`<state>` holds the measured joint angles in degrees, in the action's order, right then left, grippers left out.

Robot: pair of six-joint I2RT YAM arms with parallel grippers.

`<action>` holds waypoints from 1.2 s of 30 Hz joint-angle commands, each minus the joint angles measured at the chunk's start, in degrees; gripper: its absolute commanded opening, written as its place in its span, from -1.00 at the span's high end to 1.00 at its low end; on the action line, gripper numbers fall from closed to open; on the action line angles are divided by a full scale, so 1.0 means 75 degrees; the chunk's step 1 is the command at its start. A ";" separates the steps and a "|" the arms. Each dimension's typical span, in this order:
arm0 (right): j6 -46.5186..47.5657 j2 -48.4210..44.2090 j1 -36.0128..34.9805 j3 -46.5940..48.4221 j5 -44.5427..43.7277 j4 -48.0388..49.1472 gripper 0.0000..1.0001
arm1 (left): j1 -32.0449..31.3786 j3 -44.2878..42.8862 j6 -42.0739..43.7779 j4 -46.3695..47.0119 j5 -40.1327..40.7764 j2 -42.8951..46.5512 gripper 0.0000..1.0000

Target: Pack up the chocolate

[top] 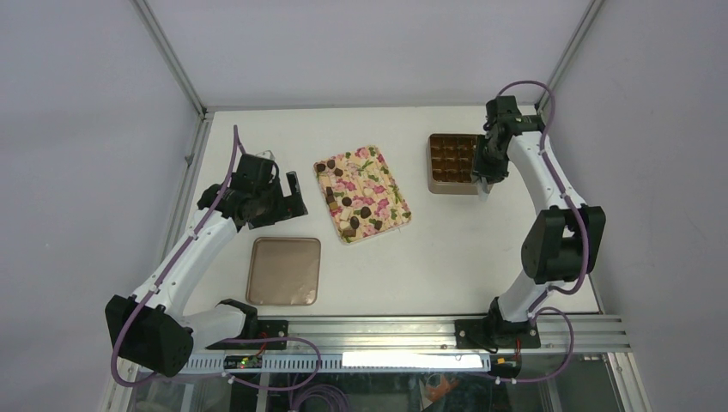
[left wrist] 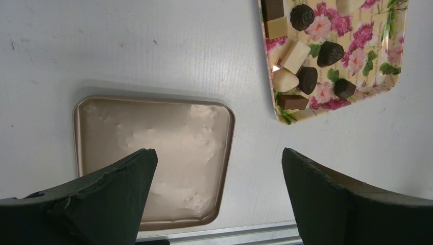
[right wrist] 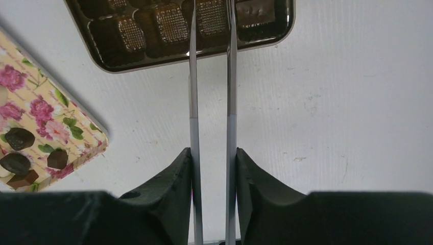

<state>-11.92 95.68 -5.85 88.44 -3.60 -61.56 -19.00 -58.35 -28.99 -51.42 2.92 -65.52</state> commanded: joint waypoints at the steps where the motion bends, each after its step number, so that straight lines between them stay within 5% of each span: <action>1: -0.0024 0.0157 0.0097 0.0115 0.0200 0.0252 1.00 | 0.0083 -0.0145 0.0011 0.0268 -0.0036 0.0000 -0.98; 11: -0.0052 0.0549 0.0117 0.0231 0.0410 0.0402 1.00 | 0.0085 -0.0180 0.0034 0.0273 -0.0063 -0.0033 -0.98; 21: -0.0098 0.0541 0.0112 0.0225 0.0421 0.0464 0.27 | 0.0085 -0.0246 0.0069 0.0270 -0.0097 -0.0103 -0.98; 36: 0.0034 -0.0859 -0.0400 0.0172 0.0614 0.0797 0.33 | 0.0083 -0.0161 0.0046 0.0298 -0.0088 -0.0042 -0.98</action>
<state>-12.14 99.09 -5.76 88.38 -1.08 -59.55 -19.00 -58.35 -28.99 -51.37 2.87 -67.02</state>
